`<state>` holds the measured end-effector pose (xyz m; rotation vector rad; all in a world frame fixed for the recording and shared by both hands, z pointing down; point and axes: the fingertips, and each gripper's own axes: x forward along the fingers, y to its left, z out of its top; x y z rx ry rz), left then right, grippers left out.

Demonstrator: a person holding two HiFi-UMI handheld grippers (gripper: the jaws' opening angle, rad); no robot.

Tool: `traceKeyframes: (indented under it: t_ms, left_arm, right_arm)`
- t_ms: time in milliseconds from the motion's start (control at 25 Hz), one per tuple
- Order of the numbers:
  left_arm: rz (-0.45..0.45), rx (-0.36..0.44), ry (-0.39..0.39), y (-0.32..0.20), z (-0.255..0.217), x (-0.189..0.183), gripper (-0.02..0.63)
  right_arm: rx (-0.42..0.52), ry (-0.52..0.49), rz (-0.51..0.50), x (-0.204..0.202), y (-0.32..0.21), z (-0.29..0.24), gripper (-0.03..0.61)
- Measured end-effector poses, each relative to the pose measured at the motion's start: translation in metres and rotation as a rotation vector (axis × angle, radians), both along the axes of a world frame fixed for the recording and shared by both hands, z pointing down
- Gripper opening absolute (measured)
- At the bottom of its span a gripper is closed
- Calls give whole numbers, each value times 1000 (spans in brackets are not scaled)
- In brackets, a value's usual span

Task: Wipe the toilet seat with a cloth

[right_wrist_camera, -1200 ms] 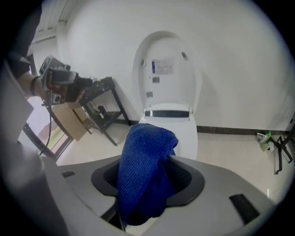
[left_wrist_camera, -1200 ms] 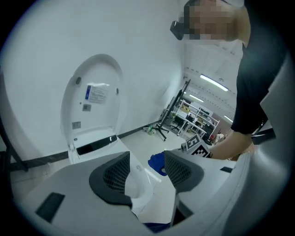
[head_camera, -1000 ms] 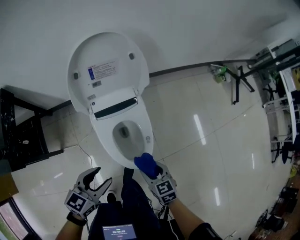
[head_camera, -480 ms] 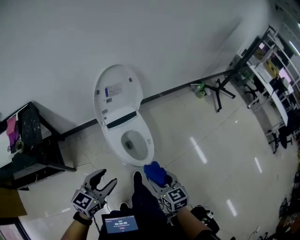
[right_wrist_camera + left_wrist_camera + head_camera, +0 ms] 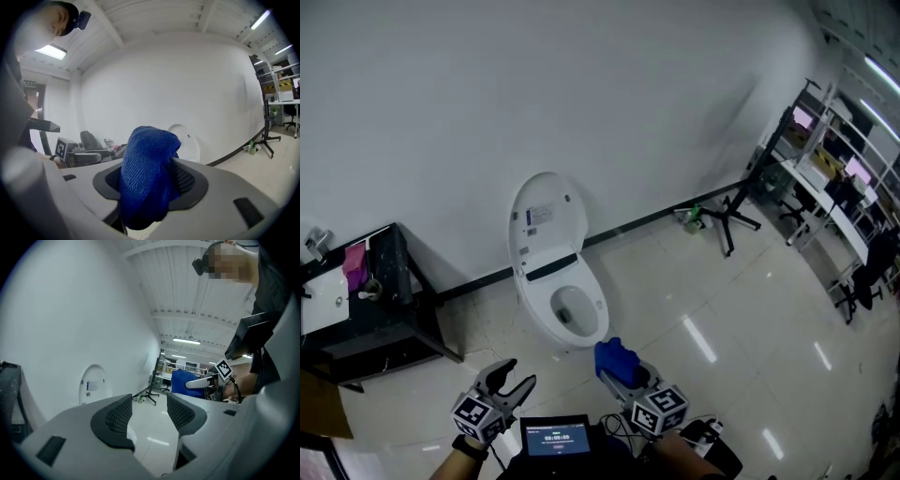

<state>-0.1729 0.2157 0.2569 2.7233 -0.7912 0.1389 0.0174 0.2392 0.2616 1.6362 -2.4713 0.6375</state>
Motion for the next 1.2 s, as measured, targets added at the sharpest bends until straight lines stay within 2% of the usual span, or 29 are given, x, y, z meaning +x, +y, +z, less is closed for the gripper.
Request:
traceKeyframes:
  t_ms: [160,360,480,680,920,1080,1200]
  left_arm:
    - [-22,31,15,16,-12,-2,241]
    - [-30,65,2,37,-11,-2,241]
    - [-44,51,10,49,-23,1,241]
    - [-53,77,5,57,-31,6,241]
    - [-45,112,-10,63,-27,6,241]
    - [-51,94,-4,68,-31,5,241]
    - [-33,118,-30,68,-19,0,241]
  right_arm:
    - [64,10,-34,-8,21,-25,242]
    - [91,10,-55,-6,48,-29,241]
    - [88,-1,-48,-4,62,-29,241]
    - [98,4,-62,1,70,-32,241]
    - [105,20,-95,-5,73,-37,241]
    - [101,17,-109,-12,75,-38,241]
    - [108,12,-112,-15,76,-39,241]
